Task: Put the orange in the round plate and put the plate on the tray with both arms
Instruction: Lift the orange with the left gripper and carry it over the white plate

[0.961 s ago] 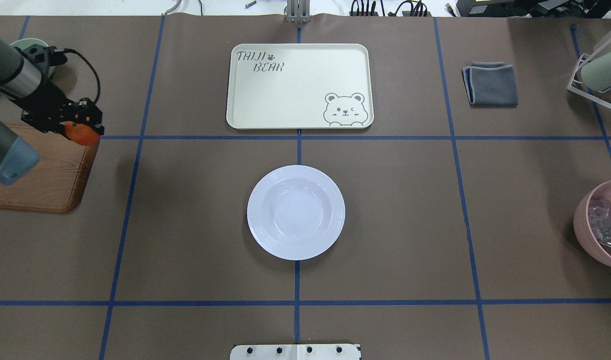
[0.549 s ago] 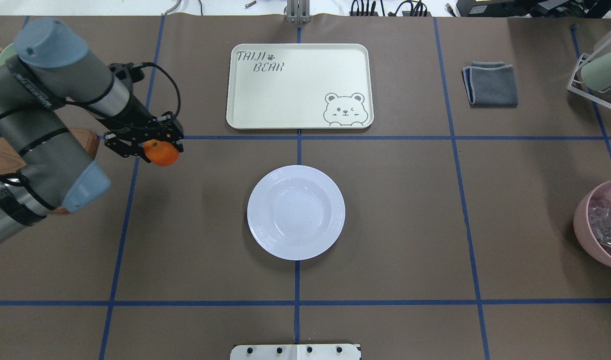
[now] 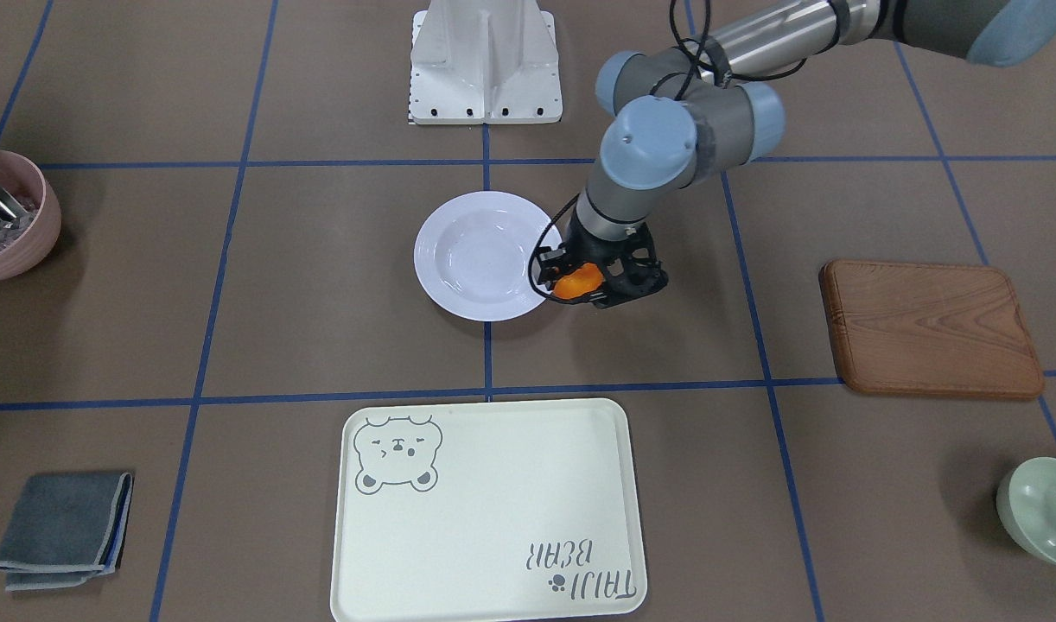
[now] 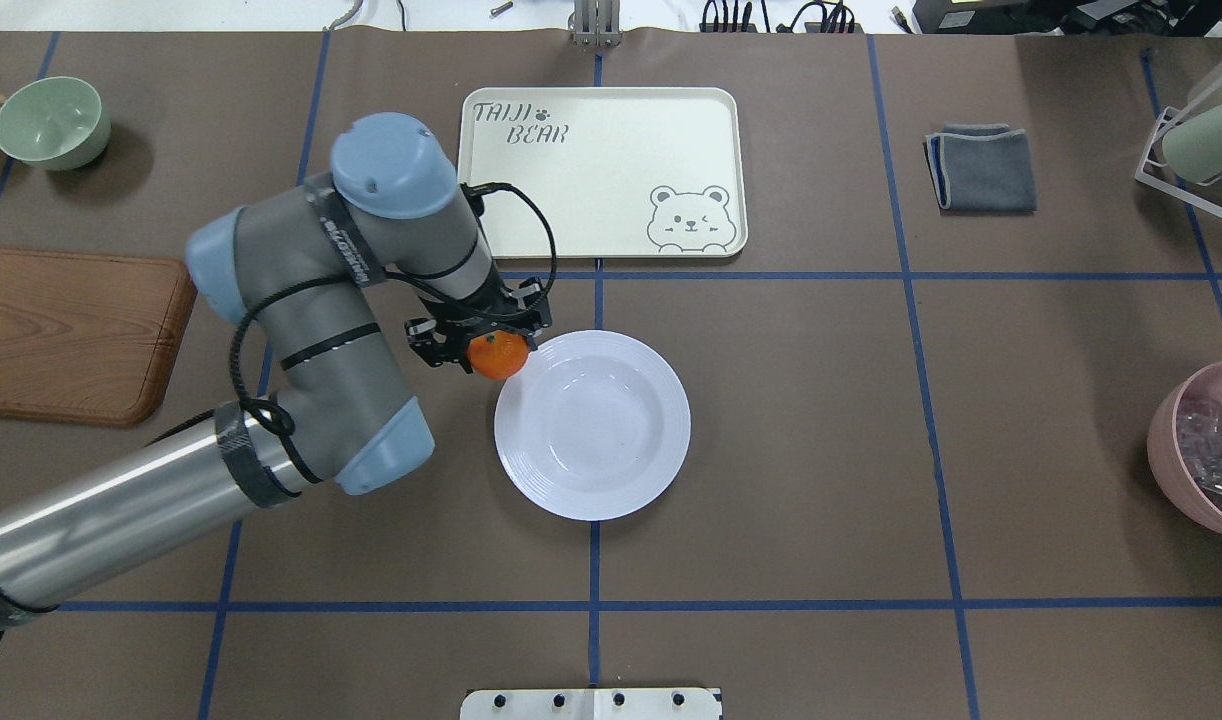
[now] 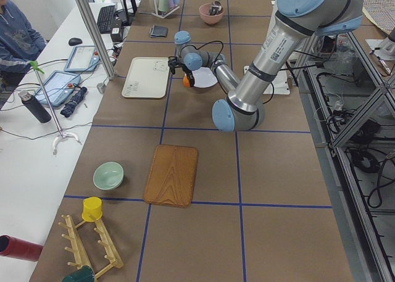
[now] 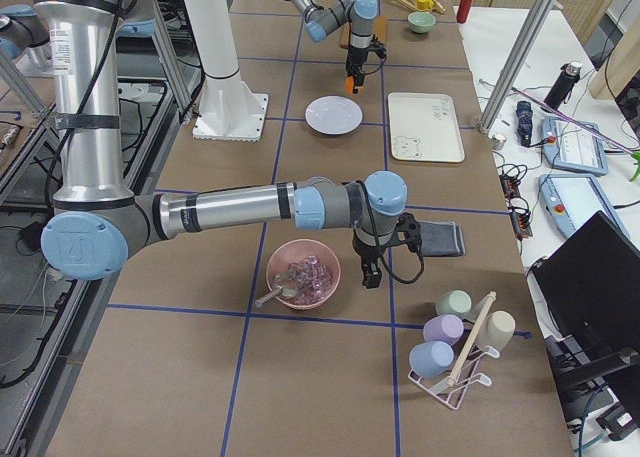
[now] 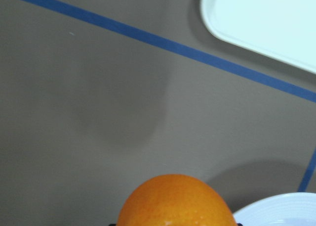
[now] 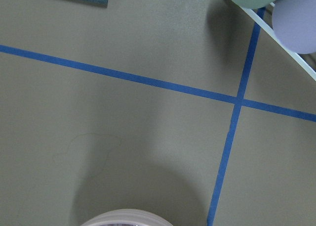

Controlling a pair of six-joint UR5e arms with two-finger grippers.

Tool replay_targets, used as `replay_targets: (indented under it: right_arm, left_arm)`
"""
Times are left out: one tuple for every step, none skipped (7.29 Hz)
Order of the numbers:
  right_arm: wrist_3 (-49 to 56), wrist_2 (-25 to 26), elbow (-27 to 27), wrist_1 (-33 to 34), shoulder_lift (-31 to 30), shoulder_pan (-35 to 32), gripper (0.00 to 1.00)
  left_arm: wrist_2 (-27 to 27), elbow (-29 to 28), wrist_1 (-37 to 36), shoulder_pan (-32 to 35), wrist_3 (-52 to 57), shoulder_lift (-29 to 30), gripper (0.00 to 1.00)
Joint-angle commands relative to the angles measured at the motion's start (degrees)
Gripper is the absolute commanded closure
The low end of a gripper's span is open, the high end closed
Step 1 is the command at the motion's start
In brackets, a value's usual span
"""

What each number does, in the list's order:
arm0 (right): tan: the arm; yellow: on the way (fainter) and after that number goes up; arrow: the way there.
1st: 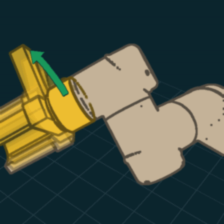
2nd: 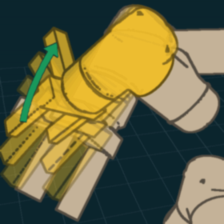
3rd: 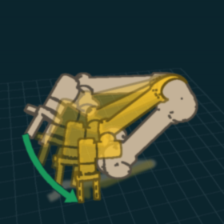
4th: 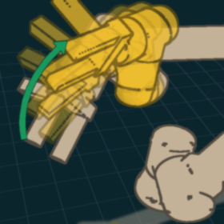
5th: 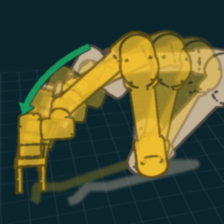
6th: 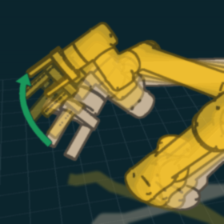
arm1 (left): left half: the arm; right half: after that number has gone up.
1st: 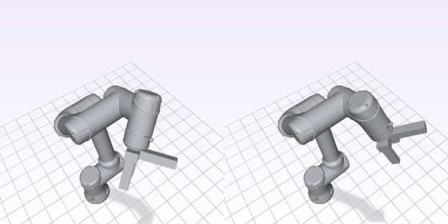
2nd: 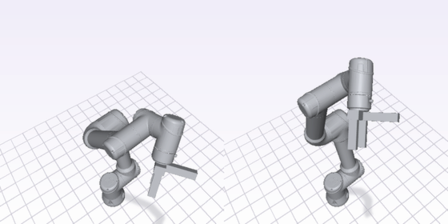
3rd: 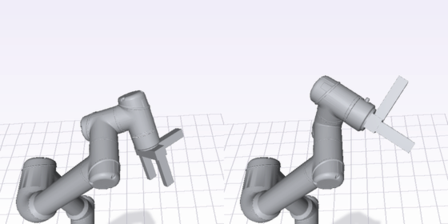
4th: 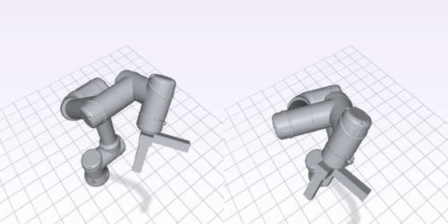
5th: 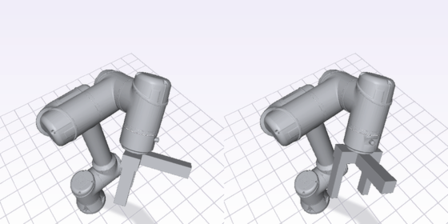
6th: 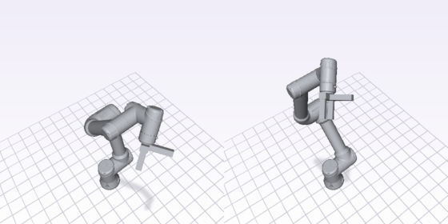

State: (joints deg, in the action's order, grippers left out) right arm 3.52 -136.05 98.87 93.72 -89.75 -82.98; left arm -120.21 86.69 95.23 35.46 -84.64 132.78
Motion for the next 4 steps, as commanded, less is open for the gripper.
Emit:
replay_targets:
  right_arm:
    - [0.0, -0.3, 0.4, 0.1, -0.1, 0.0, 0.00]
    - [0.0, -0.3, 0.5, 0.1, -0.1, 0.0, 0.00]
    - [-0.1, -0.3, 0.7, 0.1, -0.1, 0.0, 0.00]
    - [-0.1, -0.4, 0.8, 0.1, -0.1, 0.0, 0.00]
  left_arm:
    - [1.6, -2.7, -0.2, -2.3, -3.4, 4.4, 1.00]
    - [1.7, -2.8, -0.2, -3.5, -4.2, 4.6, 1.00]
    - [2.0, -2.8, -0.2, -4.1, -4.3, 4.6, 1.00]
    - [3.3, -2.9, -0.2, -5.9, -4.4, 4.7, 1.00]
